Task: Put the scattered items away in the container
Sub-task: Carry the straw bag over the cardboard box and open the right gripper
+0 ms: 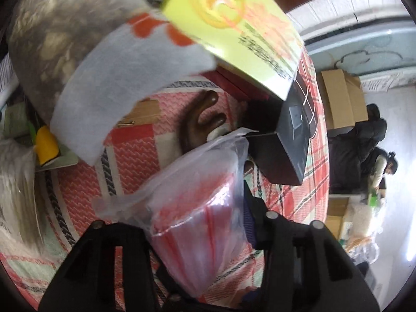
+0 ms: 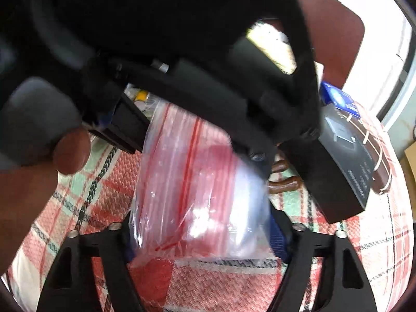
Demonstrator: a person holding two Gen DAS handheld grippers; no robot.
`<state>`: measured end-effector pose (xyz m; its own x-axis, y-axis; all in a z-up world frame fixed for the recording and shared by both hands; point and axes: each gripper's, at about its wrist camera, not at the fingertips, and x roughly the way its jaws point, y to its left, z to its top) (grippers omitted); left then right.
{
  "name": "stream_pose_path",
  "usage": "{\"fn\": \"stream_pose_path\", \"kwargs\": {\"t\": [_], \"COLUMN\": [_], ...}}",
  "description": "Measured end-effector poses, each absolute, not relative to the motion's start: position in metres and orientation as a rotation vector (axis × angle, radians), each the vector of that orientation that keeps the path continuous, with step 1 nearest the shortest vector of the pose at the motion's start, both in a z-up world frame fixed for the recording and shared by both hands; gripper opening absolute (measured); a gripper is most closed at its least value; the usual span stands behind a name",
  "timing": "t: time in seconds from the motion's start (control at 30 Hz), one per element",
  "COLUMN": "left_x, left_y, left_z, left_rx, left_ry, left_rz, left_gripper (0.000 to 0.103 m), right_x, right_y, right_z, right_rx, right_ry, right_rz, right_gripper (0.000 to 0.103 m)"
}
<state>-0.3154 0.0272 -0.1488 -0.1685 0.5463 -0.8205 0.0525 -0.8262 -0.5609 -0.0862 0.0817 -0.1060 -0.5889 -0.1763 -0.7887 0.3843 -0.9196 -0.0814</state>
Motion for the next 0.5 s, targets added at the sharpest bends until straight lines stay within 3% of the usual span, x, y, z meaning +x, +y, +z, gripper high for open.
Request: {"fn": "stream_pose_path", "kwargs": {"t": [0.5], "left_x": [-0.278], "left_y": [0.025], "left_z": [-0.078], "left_rx": [-1.554], "left_ry": [-0.684], "left_rz": [2.17], "left_gripper": [0.036], "right_x": [-0.038], "right_y": [0.11], "right_z": [-0.036], "right_rx": [0.964], "right_ry": [0.367], "right_rz": [-2.635], "right_gripper": [0.069]}}
